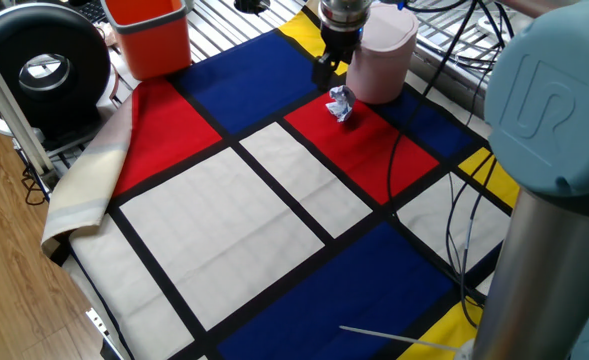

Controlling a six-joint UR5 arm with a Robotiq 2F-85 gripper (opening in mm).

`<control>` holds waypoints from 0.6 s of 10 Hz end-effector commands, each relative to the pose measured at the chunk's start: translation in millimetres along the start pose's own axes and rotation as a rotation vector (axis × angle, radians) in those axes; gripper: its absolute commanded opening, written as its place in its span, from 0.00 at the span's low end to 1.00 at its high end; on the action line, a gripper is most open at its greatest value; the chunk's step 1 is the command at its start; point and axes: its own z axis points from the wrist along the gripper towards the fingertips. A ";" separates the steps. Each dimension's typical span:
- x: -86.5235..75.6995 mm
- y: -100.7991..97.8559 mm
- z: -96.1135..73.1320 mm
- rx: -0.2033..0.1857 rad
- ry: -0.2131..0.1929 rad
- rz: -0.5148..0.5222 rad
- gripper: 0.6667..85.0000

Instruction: Put the garbage in the trash can

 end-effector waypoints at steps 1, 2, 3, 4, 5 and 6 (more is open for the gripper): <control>4.5 -6.5 -1.9 0.021 0.018 0.012 0.90; 7.7 -7.8 -2.0 0.026 0.030 0.016 0.87; 9.7 -7.7 -2.1 0.026 0.038 0.019 0.85; 11.2 -9.0 -2.2 0.031 0.044 0.025 0.84; 12.2 -9.9 -2.3 0.035 0.047 0.032 0.83; 11.9 -10.4 -2.3 0.037 0.046 0.043 0.80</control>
